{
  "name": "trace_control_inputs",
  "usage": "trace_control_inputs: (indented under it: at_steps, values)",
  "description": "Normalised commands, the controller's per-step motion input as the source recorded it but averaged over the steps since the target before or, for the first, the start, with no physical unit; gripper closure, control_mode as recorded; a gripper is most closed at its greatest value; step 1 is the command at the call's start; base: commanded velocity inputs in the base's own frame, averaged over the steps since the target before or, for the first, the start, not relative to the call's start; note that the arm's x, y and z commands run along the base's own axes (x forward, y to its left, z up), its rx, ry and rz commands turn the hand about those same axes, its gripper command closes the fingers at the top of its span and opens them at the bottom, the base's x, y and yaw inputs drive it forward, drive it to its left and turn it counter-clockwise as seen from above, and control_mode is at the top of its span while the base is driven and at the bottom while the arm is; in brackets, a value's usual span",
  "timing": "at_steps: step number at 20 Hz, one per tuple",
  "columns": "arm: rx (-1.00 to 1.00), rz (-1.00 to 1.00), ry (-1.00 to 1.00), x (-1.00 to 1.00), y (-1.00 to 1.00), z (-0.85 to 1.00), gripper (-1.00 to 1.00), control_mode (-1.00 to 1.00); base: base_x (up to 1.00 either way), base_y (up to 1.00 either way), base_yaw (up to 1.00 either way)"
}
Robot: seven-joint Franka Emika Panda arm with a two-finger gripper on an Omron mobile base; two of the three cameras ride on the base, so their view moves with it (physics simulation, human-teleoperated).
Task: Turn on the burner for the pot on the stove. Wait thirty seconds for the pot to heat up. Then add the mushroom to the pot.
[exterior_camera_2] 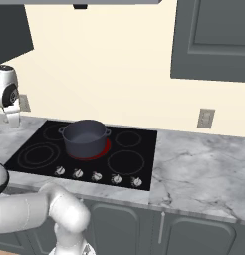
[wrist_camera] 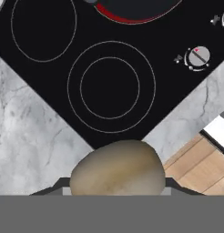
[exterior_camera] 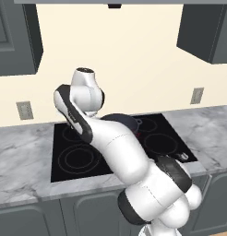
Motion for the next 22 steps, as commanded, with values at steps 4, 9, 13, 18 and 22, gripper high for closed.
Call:
trace_control_inputs:
  at_steps: [4,9,13,18,22]
  values:
    - [0.0,-0.11,0.0,0.07,-0.8,0.04,1.0,-1.0,0.0,0.0,0.0]
    - [0.0,-0.1,0.0,0.07,-0.77,0.04,1.0,-1.0,0.0,0.0,0.0]
    - [0.0,-0.08,0.0,0.23,-0.75,0.0,1.0,-1.0,0.0,0.0,0.0]
    - [0.0,-0.08,0.0,0.4,-0.43,0.0,1.0,-1.0,0.0,0.0,0.0]
    - [0.0,-0.06,0.0,0.33,-0.38,0.0,1.0,-1.0,0.0,0.0,0.0]
